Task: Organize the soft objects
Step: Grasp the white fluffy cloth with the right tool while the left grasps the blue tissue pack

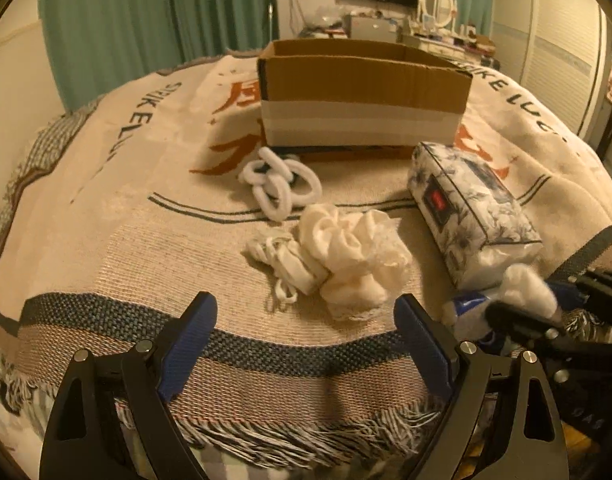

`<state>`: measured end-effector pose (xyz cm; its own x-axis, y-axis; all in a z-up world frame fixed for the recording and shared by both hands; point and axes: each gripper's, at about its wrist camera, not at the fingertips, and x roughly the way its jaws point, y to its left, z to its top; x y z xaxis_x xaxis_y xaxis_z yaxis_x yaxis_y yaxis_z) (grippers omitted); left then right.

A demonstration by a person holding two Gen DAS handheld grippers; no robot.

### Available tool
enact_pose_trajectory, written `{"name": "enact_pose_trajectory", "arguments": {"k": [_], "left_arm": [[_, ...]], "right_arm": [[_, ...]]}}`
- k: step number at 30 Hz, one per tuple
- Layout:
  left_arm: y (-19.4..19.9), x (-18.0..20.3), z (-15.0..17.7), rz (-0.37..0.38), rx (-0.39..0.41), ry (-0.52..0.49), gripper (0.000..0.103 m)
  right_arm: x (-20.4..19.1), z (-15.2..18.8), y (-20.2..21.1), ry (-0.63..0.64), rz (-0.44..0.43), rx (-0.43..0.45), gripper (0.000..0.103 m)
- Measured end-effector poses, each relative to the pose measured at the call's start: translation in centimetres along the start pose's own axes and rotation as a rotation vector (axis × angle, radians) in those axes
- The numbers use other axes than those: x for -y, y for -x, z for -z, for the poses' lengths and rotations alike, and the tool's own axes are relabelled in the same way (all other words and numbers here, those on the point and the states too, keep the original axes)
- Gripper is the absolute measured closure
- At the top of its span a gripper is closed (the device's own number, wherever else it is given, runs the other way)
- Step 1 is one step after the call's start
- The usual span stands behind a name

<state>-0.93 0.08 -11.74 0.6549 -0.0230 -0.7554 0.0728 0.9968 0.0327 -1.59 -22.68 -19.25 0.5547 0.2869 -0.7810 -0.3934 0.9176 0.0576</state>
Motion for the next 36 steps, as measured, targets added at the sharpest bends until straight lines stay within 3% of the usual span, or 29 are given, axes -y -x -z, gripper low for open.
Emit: {"name": "enact_pose_trajectory", "arguments": {"k": [9, 17, 24, 34, 36], "left_arm": [[1.0, 3.1, -0.2, 0.058, 0.006, -0.007, 0.013], [0.3, 8.4, 1.0, 0.125, -0.059, -0.064, 0.013], [-1.3, 10.5, 0.8, 0.165, -0.126, -0.062, 0.014], [-4.0, 12.6, 1.4, 0.149, -0.198, -0.105, 0.018], [-4.0, 12.5, 1.5, 0.136, -0.198, -0.107, 0.026]], "right_arm": [[2.8, 0.4, 3.5, -0.078, 0.072, 0.087, 0.069], [6.4, 2.1, 6.1, -0.182, 0.126, 0.116, 0.069], [8.4, 2.8, 6.6, -0.204, 0.162, 0.133, 0.069], [9.2, 2.7, 6.1, -0.216, 0.133, 0.14, 0.069], [9.2, 2.7, 6.0, -0.214, 0.131, 0.14, 0.069]]}}
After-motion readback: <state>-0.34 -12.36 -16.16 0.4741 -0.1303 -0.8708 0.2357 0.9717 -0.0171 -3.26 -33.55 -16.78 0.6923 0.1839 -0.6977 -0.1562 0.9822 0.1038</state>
